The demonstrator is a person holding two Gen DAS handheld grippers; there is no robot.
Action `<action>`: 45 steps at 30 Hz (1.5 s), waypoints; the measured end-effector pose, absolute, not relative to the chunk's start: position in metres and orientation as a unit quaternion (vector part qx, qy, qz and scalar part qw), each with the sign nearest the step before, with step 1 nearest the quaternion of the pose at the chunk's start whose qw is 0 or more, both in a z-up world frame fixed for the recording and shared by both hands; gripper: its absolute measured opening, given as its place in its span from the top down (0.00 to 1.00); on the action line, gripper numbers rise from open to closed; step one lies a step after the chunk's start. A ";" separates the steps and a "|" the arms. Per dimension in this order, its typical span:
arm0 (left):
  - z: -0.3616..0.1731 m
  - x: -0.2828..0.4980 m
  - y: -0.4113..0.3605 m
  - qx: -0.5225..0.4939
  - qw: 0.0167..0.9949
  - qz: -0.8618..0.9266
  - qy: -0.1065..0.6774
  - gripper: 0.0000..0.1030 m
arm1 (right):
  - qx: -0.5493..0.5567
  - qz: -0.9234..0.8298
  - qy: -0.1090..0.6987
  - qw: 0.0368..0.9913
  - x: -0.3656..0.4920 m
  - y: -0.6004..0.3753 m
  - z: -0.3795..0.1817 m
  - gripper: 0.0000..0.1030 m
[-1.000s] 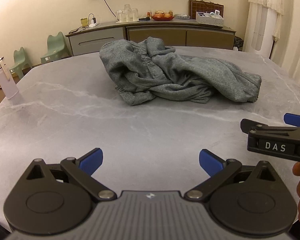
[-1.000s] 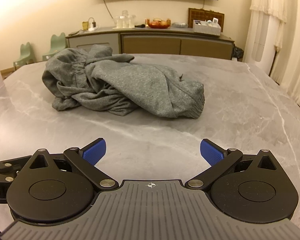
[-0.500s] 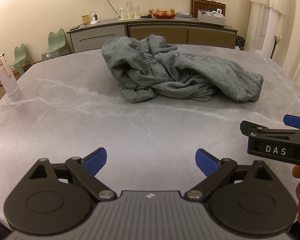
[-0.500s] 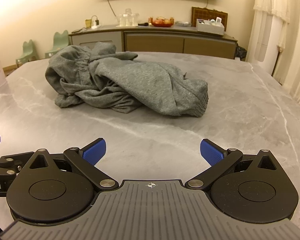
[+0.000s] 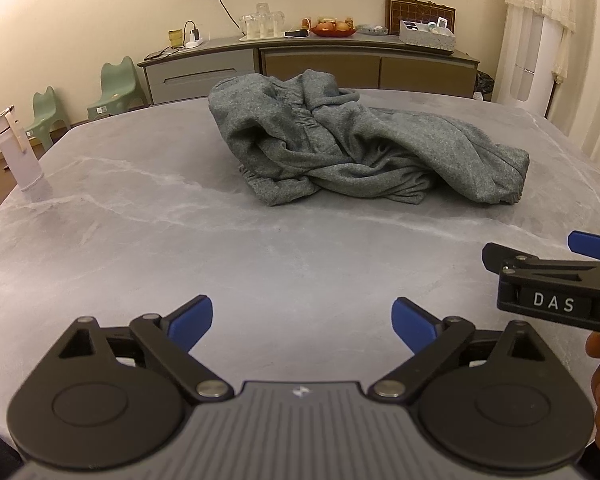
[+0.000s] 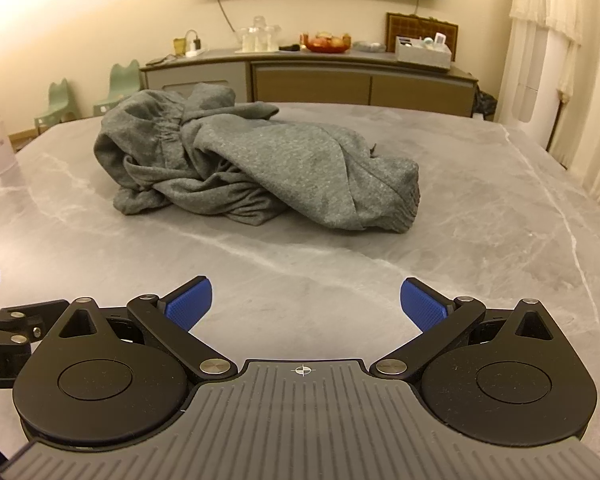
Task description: Fold clothes
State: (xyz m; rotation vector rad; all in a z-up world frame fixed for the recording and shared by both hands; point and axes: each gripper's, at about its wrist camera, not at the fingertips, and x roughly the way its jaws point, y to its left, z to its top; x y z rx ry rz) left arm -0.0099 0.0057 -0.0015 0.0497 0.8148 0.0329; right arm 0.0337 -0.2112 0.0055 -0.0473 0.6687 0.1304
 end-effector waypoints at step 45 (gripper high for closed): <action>-0.016 0.233 0.046 0.028 0.920 0.003 0.391 0.79 | -0.093 0.137 0.348 0.923 0.194 -0.185 -0.010 0.49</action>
